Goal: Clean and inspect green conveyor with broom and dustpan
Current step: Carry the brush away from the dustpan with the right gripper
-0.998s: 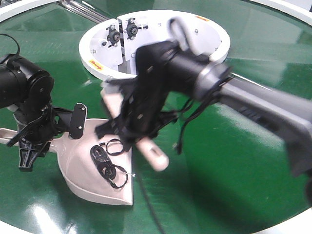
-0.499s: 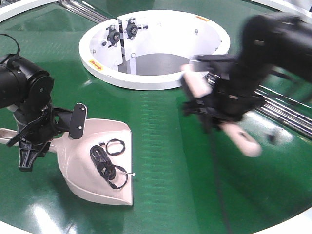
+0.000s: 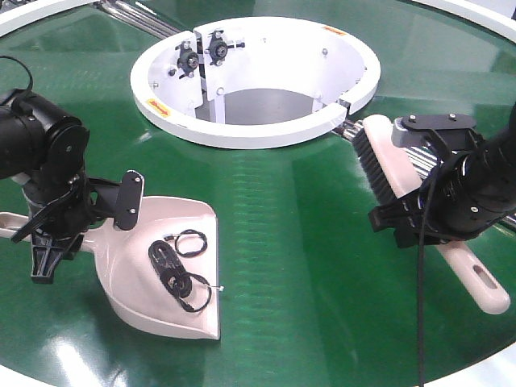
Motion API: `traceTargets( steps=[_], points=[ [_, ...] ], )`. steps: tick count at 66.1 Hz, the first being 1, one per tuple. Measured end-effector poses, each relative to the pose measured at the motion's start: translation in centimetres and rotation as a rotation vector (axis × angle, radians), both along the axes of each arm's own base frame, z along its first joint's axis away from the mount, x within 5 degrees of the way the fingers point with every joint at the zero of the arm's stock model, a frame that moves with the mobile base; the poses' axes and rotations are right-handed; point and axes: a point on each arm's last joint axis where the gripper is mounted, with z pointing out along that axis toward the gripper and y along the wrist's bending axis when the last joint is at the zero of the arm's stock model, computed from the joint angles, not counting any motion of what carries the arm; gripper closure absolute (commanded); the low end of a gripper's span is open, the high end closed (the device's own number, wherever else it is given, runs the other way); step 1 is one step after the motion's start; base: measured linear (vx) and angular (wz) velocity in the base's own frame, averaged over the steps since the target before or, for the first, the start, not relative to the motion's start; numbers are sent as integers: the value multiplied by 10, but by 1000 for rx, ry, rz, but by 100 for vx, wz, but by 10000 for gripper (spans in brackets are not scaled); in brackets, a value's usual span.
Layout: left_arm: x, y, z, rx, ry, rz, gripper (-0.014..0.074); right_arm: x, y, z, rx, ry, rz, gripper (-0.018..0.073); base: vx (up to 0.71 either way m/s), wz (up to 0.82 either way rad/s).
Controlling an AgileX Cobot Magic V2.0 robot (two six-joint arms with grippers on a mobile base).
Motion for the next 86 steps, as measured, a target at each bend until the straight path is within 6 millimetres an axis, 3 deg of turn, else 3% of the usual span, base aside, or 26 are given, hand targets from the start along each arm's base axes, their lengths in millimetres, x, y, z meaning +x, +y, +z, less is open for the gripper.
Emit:
traceTargets(
  steps=[86],
  points=[
    [0,0,0,-1,-2,-1,589,-1,1,-2,-27,-5,112,561,0,0]
  ],
)
